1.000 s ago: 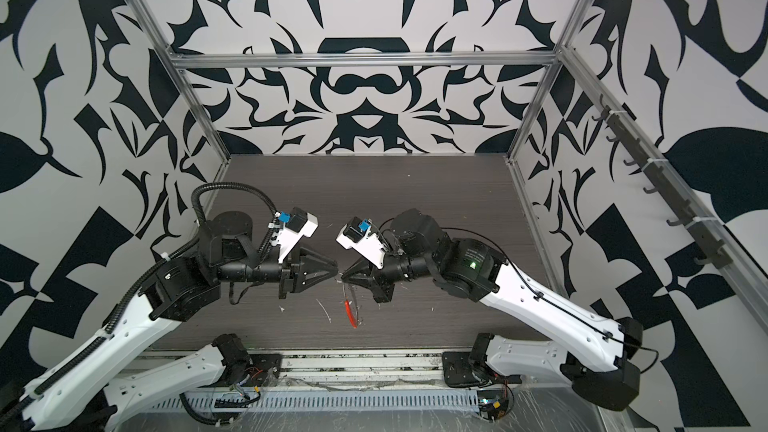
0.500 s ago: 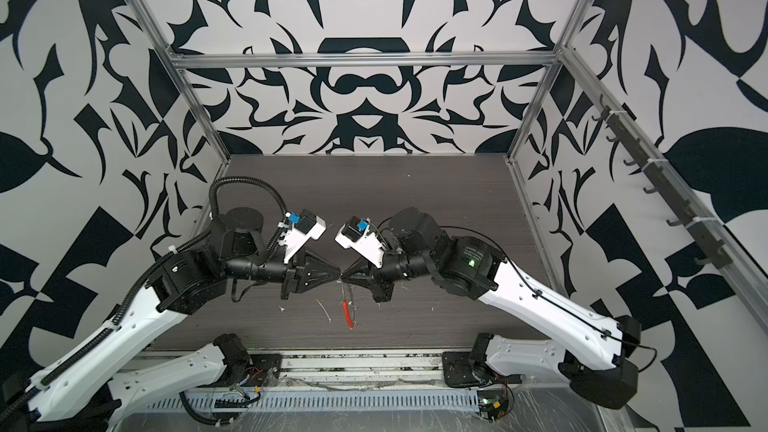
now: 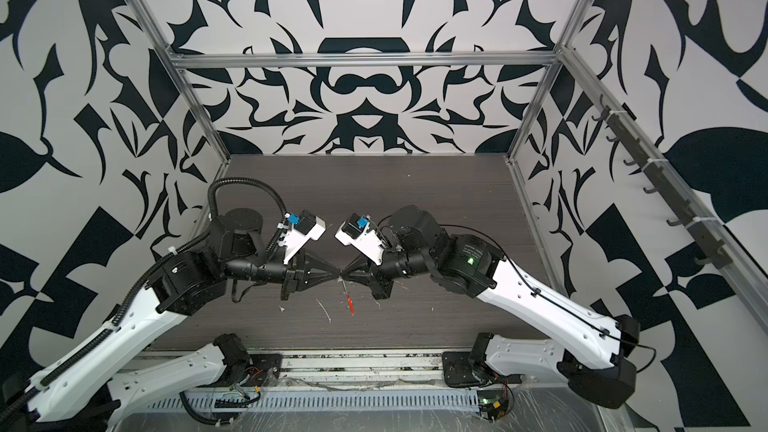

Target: Remove the keys from the keyring

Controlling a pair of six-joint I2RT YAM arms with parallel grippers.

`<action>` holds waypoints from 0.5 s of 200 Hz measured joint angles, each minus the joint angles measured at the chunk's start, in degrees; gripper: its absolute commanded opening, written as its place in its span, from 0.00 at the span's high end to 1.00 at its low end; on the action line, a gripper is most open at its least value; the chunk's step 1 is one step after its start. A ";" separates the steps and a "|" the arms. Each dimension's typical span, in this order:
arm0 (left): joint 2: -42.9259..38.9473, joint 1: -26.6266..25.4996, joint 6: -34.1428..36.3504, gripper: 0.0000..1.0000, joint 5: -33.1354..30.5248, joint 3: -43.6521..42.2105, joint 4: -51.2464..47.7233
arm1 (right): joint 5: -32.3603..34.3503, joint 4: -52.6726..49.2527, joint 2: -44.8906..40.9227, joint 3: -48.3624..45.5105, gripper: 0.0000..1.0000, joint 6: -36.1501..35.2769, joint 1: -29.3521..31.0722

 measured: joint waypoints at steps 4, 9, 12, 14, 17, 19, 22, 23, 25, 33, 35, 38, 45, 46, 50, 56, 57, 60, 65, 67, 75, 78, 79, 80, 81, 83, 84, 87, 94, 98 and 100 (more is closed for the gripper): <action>-0.42 0.00 0.02 1.00 -0.28 -0.35 0.48 | 0.13 0.44 -0.09 -0.13 0.70 -0.11 0.00; -1.05 0.02 -0.13 1.00 -0.52 -0.92 1.40 | 0.57 1.14 -0.39 -0.48 0.67 -0.44 0.02; -1.62 0.02 -0.17 1.00 -0.72 -1.33 2.10 | 0.79 1.55 -0.72 -0.81 0.65 0.37 0.04; -1.84 0.02 -0.24 1.00 -0.79 -1.51 2.40 | 1.03 1.99 -0.92 -1.03 0.64 -0.22 0.04; -2.23 0.02 -0.26 1.00 -0.94 -1.86 2.91 | 1.40 2.45 -1.27 -1.40 0.63 -0.07 0.04; -2.60 0.02 -0.33 1.00 -0.98 -2.10 3.28 | 1.57 2.89 -1.62 -1.77 0.62 0.26 0.04; -2.99 0.02 -0.39 1.00 -1.09 -2.40 3.74 | 1.88 3.54 -2.08 -2.27 0.60 -0.28 0.04; -3.19 0.02 -0.39 1.00 -1.14 -2.58 3.98 | 1.97 3.69 -2.21 -2.40 0.60 -0.22 0.04; -3.54 0.02 -0.42 1.00 -1.18 -2.82 4.39 | 2.25 4.13 -2.67 -2.86 0.59 0.33 0.07; -4.63 0.02 -0.59 1.00 -1.38 -3.74 5.77 | 3.19 6.23 -4.59 -4.79 0.57 0.37 0.09; -4.81 0.02 -0.59 1.00 -1.40 -3.89 6.03 | 3.45 6.73 -5.09 -5.33 0.57 0.09 0.09; -5.16 0.02 -0.61 1.00 -1.46 -4.17 6.43 | 3.78 7.30 -5.79 -6.03 0.56 0.33 0.09; -5.95 0.02 -0.81 1.00 -1.53 -4.85 7.54 | 4.52 8.94 -7.61 -7.78 0.55 0.39 0.09; -6.03 0.02 -0.83 1.00 -1.55 -4.92 7.69 | 4.68 9.33 -7.98 -8.15 0.55 0.52 0.09; -6.40 0.02 -1.03 1.00 -1.57 -5.33 8.37 | 5.05 10.21 -8.83 -9.01 0.54 0.46 0.09; -6.95 0.02 -1.20 1.00 -1.60 -5.84 9.27 | 5.57 11.76 -10.27 -10.49 0.54 0.59 0.09; -7.06 0.02 -1.27 1.00 -1.62 -5.97 9.44 | 5.64 11.91 -10.43 -10.64 0.54 0.57 0.09; -7.32 0.02 -1.42 1.00 -1.57 -6.21 9.92 | 5.92 12.70 -11.04 -11.37 0.54 0.72 0.09; -7.69 0.02 -1.53 1.00 -1.60 -6.62 10.69 | 6.27 14.23 -12.11 -12.63 0.53 0.79 0.09; -7.80 0.02 -1.62 1.00 -1.57 -6.71 10.86 | 6.32 14.58 -12.35 -12.94 0.53 0.83 0.09; -8.33 0.02 -1.86 1.00 -1.57 -7.34 12.15 | 6.58 16.76 -13.49 -14.67 0.52 1.11 0.09; -8.57 0.02 -1.95 1.00 -1.55 -7.61 12.68 | 6.58 17.44 -13.75 -15.19 0.51 1.14 0.09; -8.61 0.02 -1.99 1.00 -1.55 -7.65 12.76 | 6.58 17.70 -13.88 -15.45 0.51 1.20 0.09; -8.68 0.02 -2.03 1.00 -1.55 -7.69 12.85 | 6.56 17.86 -13.92 -15.56 0.51 1.22 0.09; -8.72 0.02 -2.05 1.00 -1.55 -7.74 12.92 | 6.56 18.03 -13.97 -15.69 0.51 1.27 0.09; -8.83 0.02 -2.10 1.00 -1.53 -7.87 13.16 | 6.58 18.49 -14.08 -16.04 0.51 1.27 0.09; -8.92 0.02 -2.14 1.00 -1.53 -7.93 13.31 | 6.54 18.84 -14.19 -16.26 0.51 1.29 0.09; -9.07 0.02 -2.21 1.00 -1.46 -8.13 13.75 | 6.49 19.45 -14.27 -16.70 0.50 1.40 0.09; -9.35 0.02 -2.47 1.00 -1.36 -8.39 14.49 | 6.27 20.90 -14.32 -17.59 0.49 1.49 0.09; -9.46 0.02 -2.58 1.00 -1.29 -8.46 14.69 | 6.08 21.68 -14.27 -18.05 0.49 1.51 0.09; -9.51 0.02 -2.62 1.00 -1.22 -8.48 14.88 | 5.99 22.01 -14.23 -18.27 0.49 1.60 0.09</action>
